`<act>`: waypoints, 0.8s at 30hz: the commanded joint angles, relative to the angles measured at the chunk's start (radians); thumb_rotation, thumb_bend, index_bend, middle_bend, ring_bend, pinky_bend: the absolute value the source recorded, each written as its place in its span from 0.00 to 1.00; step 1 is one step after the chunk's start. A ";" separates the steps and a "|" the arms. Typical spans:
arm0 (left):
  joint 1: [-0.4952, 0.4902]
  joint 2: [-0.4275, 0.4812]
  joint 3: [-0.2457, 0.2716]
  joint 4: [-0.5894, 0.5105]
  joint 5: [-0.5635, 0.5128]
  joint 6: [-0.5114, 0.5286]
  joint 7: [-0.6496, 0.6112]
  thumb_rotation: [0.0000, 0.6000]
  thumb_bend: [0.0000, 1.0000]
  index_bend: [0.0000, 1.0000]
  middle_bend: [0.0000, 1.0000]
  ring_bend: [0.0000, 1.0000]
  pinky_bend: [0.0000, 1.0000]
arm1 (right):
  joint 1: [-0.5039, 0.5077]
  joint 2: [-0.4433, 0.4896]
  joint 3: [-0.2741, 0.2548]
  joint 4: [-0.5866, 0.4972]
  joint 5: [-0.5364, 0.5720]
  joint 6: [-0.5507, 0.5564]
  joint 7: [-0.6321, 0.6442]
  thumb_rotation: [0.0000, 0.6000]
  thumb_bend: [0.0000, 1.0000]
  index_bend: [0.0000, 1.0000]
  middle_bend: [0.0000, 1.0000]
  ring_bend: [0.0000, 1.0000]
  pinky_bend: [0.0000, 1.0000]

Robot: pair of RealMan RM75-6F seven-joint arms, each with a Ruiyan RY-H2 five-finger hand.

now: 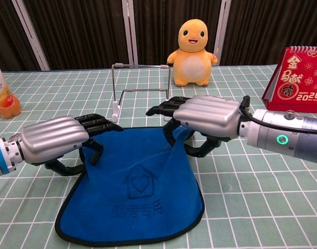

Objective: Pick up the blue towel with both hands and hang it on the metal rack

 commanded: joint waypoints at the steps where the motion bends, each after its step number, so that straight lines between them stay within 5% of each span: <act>1: 0.005 0.003 -0.006 -0.004 -0.003 0.015 0.003 1.00 0.47 0.68 0.00 0.00 0.00 | -0.002 0.005 0.000 -0.007 -0.003 0.006 0.000 1.00 0.58 0.66 0.04 0.00 0.00; 10: 0.026 0.038 -0.038 -0.052 -0.008 0.113 0.019 1.00 0.48 0.71 0.00 0.00 0.00 | -0.008 0.074 0.025 -0.101 -0.018 0.062 -0.016 1.00 0.58 0.66 0.04 0.00 0.00; 18: 0.017 0.111 -0.118 -0.158 -0.023 0.200 0.090 1.00 0.48 0.71 0.00 0.00 0.00 | -0.006 0.185 0.122 -0.246 0.021 0.116 -0.053 1.00 0.58 0.66 0.05 0.00 0.00; 24: -0.013 0.194 -0.227 -0.320 -0.109 0.176 0.140 1.00 0.48 0.71 0.00 0.00 0.00 | 0.019 0.251 0.224 -0.308 0.102 0.101 -0.071 1.00 0.58 0.66 0.05 0.00 0.00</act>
